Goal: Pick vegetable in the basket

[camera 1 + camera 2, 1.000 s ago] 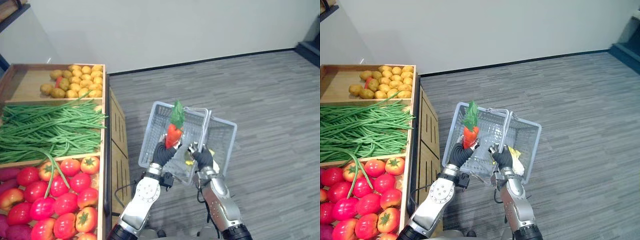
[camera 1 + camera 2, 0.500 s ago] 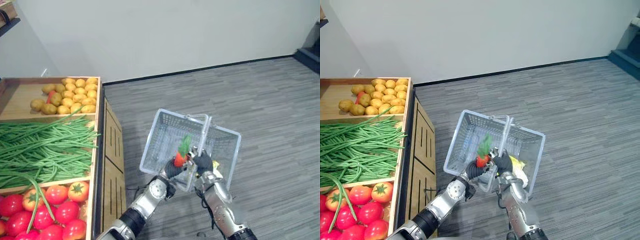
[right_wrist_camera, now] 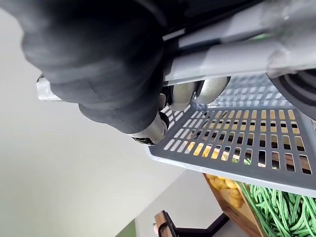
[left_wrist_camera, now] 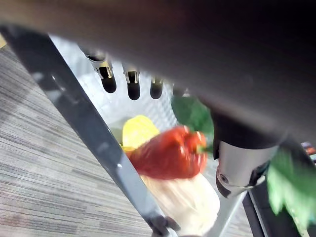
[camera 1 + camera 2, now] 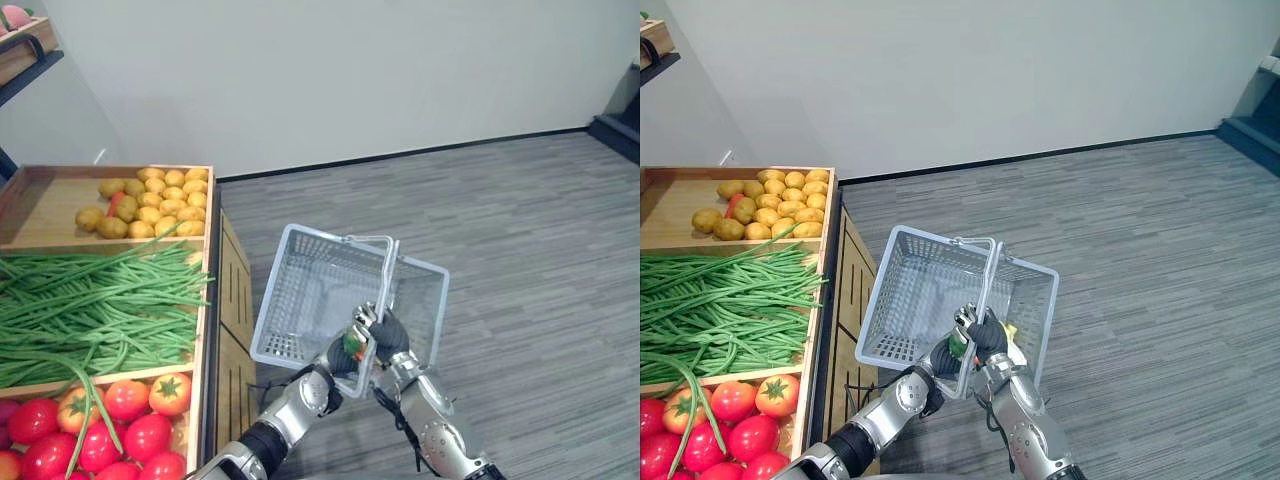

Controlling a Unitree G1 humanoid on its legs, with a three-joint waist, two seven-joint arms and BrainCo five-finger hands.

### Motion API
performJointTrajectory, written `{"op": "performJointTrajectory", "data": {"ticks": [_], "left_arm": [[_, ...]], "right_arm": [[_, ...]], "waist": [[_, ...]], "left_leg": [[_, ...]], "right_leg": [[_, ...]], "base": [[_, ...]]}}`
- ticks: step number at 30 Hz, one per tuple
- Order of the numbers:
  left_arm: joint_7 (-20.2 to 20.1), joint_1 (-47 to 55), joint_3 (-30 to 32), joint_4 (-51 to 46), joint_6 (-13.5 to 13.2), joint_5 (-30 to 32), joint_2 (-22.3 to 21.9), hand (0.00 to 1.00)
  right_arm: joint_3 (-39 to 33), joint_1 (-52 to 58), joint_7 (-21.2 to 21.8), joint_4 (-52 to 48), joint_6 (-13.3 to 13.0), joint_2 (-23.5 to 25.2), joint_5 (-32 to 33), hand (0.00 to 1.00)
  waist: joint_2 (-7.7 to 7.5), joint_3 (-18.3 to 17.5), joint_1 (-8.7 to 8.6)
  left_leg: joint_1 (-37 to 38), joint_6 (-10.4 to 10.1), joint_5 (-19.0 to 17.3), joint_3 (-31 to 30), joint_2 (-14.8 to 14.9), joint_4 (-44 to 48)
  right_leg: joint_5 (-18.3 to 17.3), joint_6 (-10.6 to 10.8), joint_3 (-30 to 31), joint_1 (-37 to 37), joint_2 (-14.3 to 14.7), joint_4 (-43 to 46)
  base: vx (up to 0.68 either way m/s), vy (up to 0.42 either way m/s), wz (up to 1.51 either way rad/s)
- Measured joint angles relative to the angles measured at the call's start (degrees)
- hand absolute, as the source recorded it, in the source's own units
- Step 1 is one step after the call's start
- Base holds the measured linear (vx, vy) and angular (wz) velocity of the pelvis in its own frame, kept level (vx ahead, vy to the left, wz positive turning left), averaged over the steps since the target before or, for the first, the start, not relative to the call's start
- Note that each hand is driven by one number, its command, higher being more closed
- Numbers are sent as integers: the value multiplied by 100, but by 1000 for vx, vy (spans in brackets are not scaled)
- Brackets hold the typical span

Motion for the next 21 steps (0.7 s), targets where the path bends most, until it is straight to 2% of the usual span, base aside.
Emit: {"op": "performJointTrajectory", "data": {"ticks": [1,2,5,7,8,9,10,12,15,19,21], "left_arm": [[2,-5,112,-1,2,0,15,0],[23,164,657,-843,-13,-6,102,0],[29,196,701,-947,-14,-6,99,0],[9,520,973,-1557,48,-13,100,0],[19,905,1174,-2332,57,-14,100,0],[-5,1355,1384,-3291,-68,-220,117,0],[-5,1626,1459,-3868,-251,-377,113,0],[-13,1831,1572,-4078,-381,-480,126,0],[-88,2145,1840,-4089,-378,-655,126,0],[-277,2645,2014,-4391,-384,-1227,92,0],[-371,2796,2196,-4510,-435,-1756,42,0]], "right_arm": [[-4,55,3,1,0,13,-2,100],[-48,394,76,138,203,347,-132,100],[-62,396,175,137,212,379,-133,100],[-307,399,304,134,268,476,-170,100],[-651,401,369,131,346,573,-255,100],[-1227,409,295,131,378,710,-492,100],[-1799,404,195,131,371,751,-650,100],[-2351,390,88,131,250,724,-884,100],[-2809,372,-45,112,36,656,-1233,100],[-3396,509,-194,114,17,553,-1602,100],[-3680,675,-224,292,16,473,-1727,100]], "waist": [[-117,-3,-1],[-241,-35,-15],[-207,-16,-24],[-214,-10,-34],[-230,7,-60],[-241,41,-46],[-237,85,41],[-201,97,159],[-215,107,154],[-201,133,142],[-207,137,138]], "left_leg": [[-237,-85,19,-19,-125,396],[-110,174,424,2,230,-1261],[-121,160,415,-9,310,-1260],[-139,141,399,-53,328,-1266],[-151,124,383,-106,328,-1282],[-180,124,382,-177,329,-1286],[-181,124,383,-237,326,-1294],[-177,121,387,-319,322,-1292],[-186,102,396,-420,304,-1342],[-213,13,461,-536,352,-1354],[-250,-3,470,-631,382,-1323]], "right_leg": [[3,-4,-16,7,-210,34],[-232,295,-113,23,-264,203],[-273,275,-107,19,-184,209],[-361,278,-117,20,-161,214],[-415,305,-136,17,-160,215],[-462,342,-157,18,-160,224],[-526,363,-176,20,-161,272],[-604,352,-267,59,-162,320],[-808,373,-294,110,-168,358],[-857,359,-422,95,-95,409],[-851,362,-464,102,-64,409]], "base": [[3,56,16],[-34,21,24],[-61,-53,7],[-74,-75,5],[-78,-81,20],[-96,-93,29],[-86,-72,30],[-93,-64,26],[-99,-63,16],[-9,-51,15],[42,-31,15]]}}
